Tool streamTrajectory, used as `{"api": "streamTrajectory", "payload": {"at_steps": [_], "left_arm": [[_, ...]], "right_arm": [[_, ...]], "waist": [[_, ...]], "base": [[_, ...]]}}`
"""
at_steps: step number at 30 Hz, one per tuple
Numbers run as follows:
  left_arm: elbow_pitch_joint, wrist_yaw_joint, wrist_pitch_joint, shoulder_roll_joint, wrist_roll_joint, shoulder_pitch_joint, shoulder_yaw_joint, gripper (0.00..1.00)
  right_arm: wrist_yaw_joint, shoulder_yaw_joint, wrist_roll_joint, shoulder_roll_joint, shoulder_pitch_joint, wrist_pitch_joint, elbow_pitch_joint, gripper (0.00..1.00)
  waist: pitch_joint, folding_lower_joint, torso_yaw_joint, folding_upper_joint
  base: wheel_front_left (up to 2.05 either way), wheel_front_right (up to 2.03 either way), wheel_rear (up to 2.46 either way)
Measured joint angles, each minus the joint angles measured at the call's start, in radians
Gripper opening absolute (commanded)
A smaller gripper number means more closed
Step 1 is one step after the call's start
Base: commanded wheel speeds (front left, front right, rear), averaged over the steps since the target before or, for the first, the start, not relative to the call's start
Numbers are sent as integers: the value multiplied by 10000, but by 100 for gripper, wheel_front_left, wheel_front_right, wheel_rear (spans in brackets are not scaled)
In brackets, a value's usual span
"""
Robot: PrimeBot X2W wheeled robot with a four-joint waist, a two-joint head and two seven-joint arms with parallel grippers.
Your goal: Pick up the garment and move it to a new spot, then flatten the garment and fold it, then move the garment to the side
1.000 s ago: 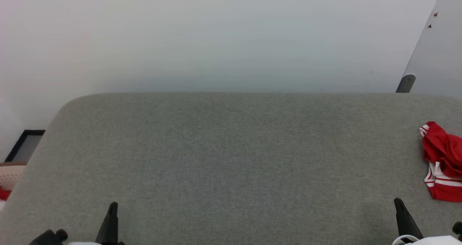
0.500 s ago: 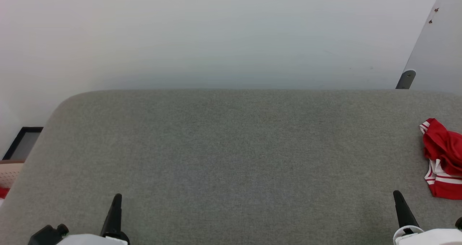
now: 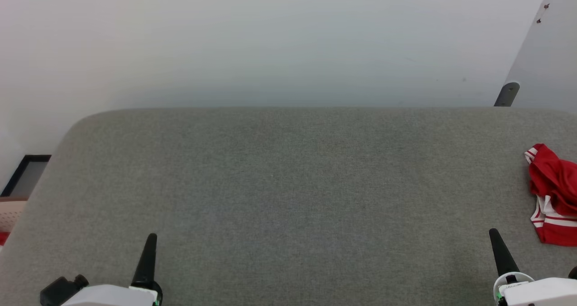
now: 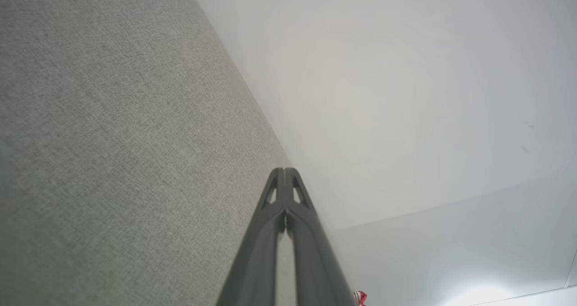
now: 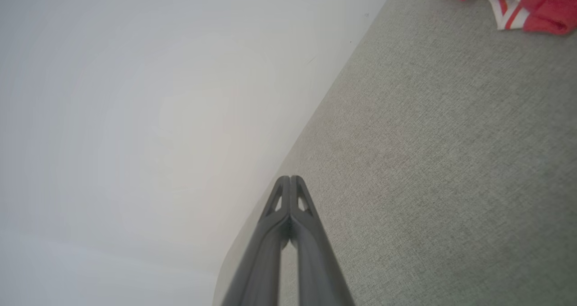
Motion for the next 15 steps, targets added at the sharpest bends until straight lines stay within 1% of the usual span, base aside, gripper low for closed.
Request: {"api": "streamTrajectory", "payload": {"at_steps": [15], "left_arm": [[-44, -10, 393, -236, -1135, -273, 119, 0]], "right_arm": [[-2, -140, 1300, 123, -230, 364, -77, 0]], "waist": [[148, 0, -38, 0]], "base": [[0, 0, 0]]}}
